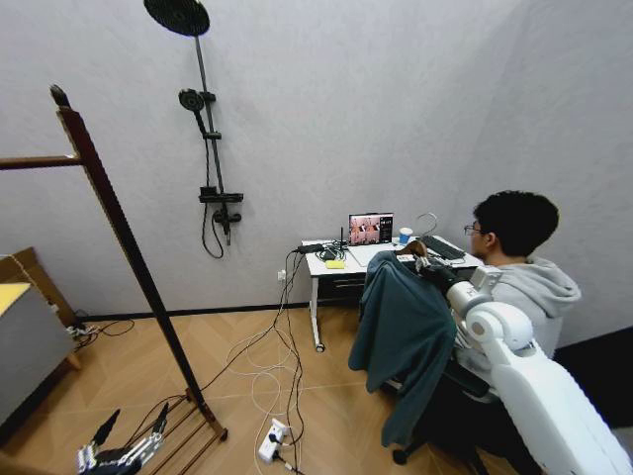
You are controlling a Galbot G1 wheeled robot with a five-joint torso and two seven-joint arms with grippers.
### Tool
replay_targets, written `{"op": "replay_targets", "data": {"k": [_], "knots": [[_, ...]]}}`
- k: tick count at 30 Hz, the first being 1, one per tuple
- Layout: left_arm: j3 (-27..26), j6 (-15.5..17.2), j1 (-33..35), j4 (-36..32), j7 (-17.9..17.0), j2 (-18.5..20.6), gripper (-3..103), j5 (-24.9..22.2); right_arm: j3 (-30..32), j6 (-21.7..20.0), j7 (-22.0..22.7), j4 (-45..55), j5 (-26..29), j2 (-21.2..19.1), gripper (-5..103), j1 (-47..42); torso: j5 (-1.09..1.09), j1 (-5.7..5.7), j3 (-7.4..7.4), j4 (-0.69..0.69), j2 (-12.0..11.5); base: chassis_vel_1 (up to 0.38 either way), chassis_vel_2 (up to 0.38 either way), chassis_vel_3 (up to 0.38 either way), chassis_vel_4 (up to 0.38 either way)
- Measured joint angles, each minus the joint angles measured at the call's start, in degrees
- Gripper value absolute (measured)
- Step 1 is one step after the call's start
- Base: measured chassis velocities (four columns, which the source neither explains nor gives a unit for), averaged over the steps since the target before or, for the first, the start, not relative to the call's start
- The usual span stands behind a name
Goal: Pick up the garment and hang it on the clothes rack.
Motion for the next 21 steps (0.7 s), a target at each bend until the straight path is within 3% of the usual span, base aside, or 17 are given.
{"op": "replay_targets", "data": {"k": [12, 21], "knots": [[0.0, 0.0, 0.0, 0.0, 0.0, 0.0, 100, 0.0, 0.99, -0.04, -0.56, 15.98, 2.23, 0.35, 10, -10.49, -0.01, 0.0, 0.0, 0.0, 0.0, 0.02, 0.02, 0.015, 0.021], [0.0, 0.0, 0.0, 0.0, 0.0, 0.0, 100, 0.0, 0.36, -1.09, -0.65, 22.34, 2.2, 0.15, 10, -14.11, -0.01, 0.0, 0.0, -0.01, 0.0, 0.078, 0.073, 0.066, 0.064]]}}
